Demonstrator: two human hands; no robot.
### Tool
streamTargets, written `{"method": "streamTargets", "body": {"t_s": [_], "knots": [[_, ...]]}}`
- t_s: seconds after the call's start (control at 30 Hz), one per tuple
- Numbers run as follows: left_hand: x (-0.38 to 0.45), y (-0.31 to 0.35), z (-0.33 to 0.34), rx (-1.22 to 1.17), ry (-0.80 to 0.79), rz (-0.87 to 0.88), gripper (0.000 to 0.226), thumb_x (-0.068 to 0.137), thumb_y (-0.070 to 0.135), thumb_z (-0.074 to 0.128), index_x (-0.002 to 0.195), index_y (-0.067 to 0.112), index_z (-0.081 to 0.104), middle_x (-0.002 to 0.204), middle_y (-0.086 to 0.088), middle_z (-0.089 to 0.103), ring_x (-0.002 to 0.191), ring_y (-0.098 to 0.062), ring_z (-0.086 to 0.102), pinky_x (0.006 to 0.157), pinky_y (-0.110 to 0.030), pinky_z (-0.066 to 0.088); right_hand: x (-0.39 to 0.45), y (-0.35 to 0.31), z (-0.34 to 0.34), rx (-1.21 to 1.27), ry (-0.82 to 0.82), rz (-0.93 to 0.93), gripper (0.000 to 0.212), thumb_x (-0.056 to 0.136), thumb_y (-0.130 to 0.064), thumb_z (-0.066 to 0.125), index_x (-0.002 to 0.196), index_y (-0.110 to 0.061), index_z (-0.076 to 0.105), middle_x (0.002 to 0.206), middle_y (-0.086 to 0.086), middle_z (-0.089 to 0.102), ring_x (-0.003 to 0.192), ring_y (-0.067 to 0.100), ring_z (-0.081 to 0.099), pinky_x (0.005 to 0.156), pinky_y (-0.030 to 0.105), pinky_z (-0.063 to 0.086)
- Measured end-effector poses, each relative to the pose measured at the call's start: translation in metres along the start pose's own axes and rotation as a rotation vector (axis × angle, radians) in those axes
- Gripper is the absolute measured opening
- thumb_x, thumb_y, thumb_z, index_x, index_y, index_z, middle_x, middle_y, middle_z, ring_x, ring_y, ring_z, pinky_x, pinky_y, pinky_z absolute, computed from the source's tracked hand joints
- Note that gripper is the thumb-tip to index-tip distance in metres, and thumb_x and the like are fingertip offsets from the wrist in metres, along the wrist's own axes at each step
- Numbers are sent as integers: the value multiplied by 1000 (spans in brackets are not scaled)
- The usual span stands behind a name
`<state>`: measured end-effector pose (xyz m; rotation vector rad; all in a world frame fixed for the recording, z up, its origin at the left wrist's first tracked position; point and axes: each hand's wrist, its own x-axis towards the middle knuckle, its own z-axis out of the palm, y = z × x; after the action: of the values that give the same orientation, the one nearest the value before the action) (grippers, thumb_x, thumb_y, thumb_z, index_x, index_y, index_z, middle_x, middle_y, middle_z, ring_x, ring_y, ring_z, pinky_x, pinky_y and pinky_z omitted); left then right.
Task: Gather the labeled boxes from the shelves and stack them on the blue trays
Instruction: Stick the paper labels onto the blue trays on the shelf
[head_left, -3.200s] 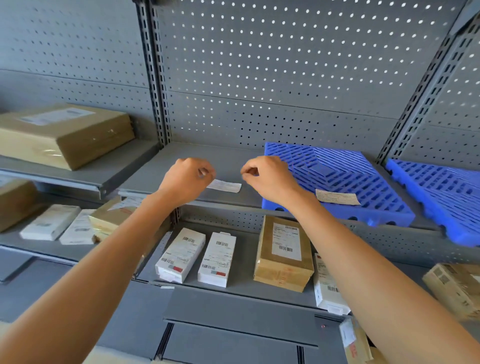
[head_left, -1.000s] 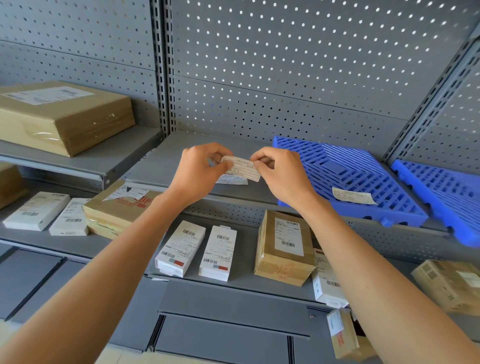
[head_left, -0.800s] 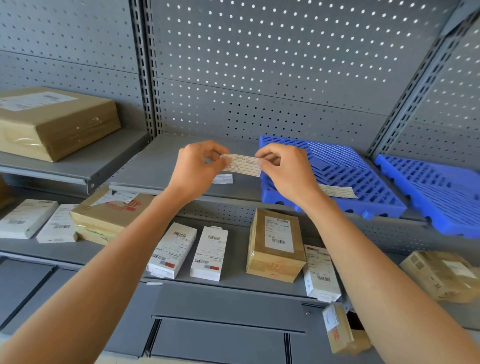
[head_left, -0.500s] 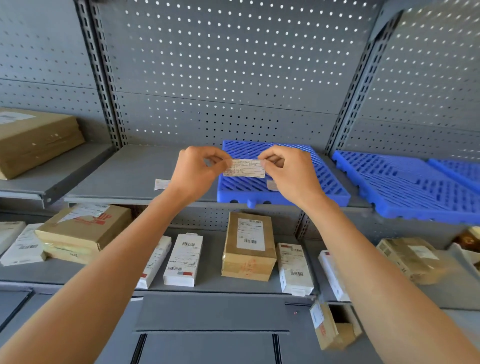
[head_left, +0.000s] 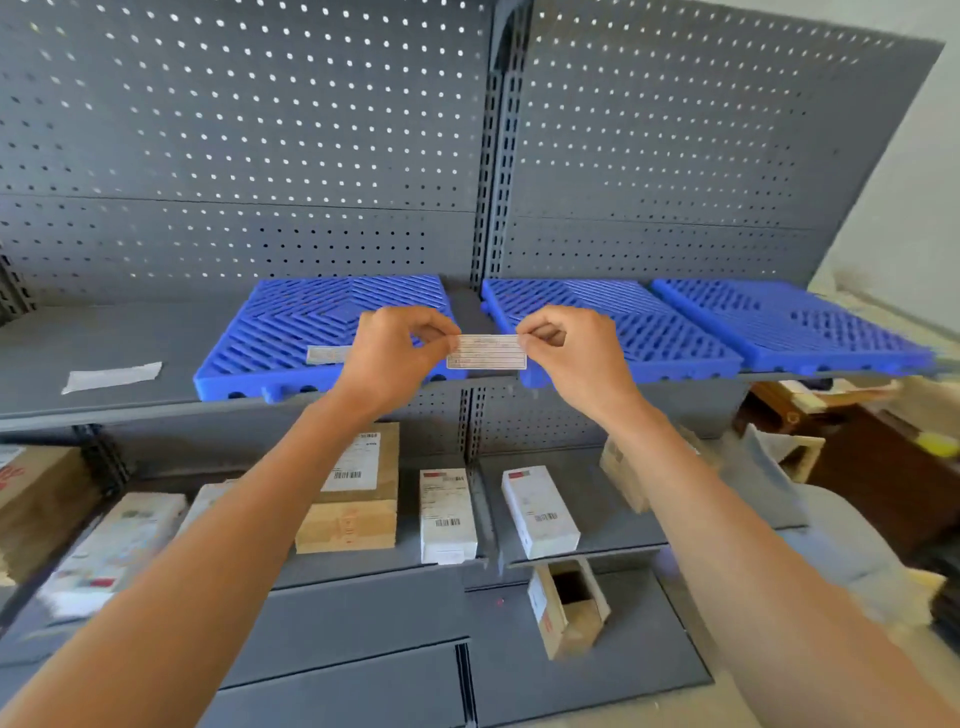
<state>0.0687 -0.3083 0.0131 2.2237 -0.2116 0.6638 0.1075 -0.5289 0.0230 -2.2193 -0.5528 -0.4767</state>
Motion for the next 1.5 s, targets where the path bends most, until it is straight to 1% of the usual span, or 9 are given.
{"method": "streamTargets", "body": {"t_s": [0.2,0.43,0.57,0.63,0.77,0.9,1.13,1.33,1.5], "knots": [[9,35,56,1,-64,46,9,92,19,72,98,16,79,84,8,75,63,16,56,66,-1,38,-10,46,-47,-43,22,47,8,92,-16,69,93,-19,76,84,-11,72,76,-2,63,66,6,44],[35,55,96,-9,-134,73,6,93,18,72,97,16,76,83,7,74,65,16,57,67,0,39,1,84,-78,-82,64,80,9,92,-16,69,94,-19,76,86,-11,73,81,0,65,74,17,52],[54,56,118,-1,-178,73,6,93,20,72,98,21,76,83,18,68,83,4,64,75,-3,42,8,105,-84,-90,85,87,9,92,-14,68,92,-19,76,86,-8,73,81,3,66,74,21,54],[62,58,130,8,-201,73,6,93,20,72,97,22,76,79,22,66,83,4,64,76,-5,42,11,116,-87,-97,98,97,9,92,-13,68,91,-18,76,85,-7,74,81,5,67,76,26,55],[73,62,151,-14,-238,66,8,93,20,72,100,20,76,84,9,74,83,2,67,77,-15,52,18,135,-97,-108,110,128,8,92,-15,69,93,-16,77,86,-6,74,82,4,67,80,29,56],[78,66,165,31,-258,50,9,92,16,72,100,18,77,84,8,74,78,7,64,71,0,43,23,151,-103,-112,89,127,8,91,-15,71,95,-16,77,88,-7,74,84,3,67,84,29,56],[81,69,178,75,-227,-16,9,92,17,73,97,21,78,82,10,76,72,5,68,79,-13,54,34,171,-105,-118,-9,68,10,92,-16,69,100,-19,75,82,-11,70,77,-5,62,80,28,57],[78,72,180,105,-170,-57,10,90,13,73,92,21,78,77,14,72,74,9,66,68,0,44,40,179,-101,-102,-50,17,12,91,-17,69,102,-19,73,79,-16,67,76,-3,64,77,28,56],[74,75,183,173,-137,-64,11,92,13,71,95,21,78,80,11,71,74,4,63,78,-17,50,45,184,-98,-116,-86,-10,14,91,-17,69,105,-20,72,76,-17,64,72,-5,60,71,25,53]]}}
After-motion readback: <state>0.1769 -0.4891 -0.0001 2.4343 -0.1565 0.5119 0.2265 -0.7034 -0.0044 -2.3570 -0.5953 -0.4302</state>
